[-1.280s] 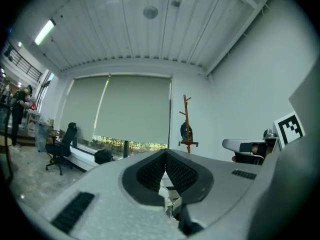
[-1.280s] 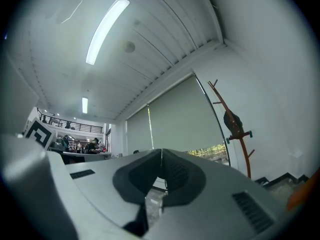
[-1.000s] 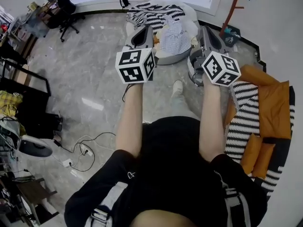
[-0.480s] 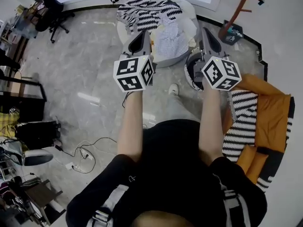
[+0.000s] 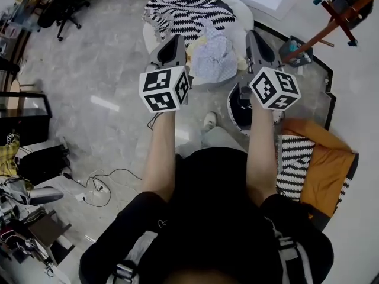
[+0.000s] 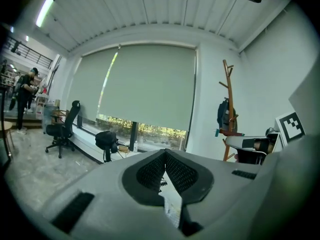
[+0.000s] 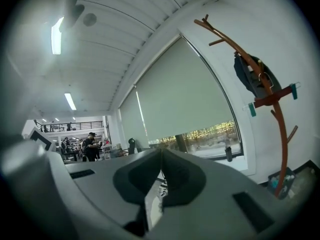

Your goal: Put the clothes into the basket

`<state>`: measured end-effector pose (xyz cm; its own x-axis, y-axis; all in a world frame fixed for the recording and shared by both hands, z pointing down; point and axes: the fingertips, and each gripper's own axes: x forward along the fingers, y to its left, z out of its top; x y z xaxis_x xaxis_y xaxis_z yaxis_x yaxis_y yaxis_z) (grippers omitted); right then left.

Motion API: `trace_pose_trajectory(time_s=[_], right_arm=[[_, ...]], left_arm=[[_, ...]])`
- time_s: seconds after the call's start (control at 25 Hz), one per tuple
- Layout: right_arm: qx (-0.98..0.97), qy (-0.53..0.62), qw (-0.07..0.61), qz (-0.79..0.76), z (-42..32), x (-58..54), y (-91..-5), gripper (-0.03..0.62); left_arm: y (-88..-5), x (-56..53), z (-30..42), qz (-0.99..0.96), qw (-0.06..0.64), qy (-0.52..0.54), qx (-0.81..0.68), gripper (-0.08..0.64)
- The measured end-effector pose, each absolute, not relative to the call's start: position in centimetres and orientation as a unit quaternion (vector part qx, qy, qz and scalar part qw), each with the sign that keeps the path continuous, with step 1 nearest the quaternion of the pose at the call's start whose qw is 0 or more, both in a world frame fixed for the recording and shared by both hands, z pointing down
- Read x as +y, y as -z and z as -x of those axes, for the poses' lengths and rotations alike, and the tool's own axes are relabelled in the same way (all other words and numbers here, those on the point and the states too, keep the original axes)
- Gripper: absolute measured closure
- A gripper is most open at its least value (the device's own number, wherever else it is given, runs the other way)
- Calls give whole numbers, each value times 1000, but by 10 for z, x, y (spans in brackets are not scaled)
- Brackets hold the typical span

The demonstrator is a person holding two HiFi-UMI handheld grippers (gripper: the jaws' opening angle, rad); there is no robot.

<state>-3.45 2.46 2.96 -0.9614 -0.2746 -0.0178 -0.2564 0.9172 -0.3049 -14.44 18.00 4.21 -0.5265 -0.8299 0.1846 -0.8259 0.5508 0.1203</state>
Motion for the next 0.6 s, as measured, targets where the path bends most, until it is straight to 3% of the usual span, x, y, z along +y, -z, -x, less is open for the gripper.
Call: trace_pose_trajectory(time_s=[0.6], right_arm=[[961,201,-114,153,91,9,-182,580]], left_arm=[[-191,149,215,-459,254,-17,-851,557]])
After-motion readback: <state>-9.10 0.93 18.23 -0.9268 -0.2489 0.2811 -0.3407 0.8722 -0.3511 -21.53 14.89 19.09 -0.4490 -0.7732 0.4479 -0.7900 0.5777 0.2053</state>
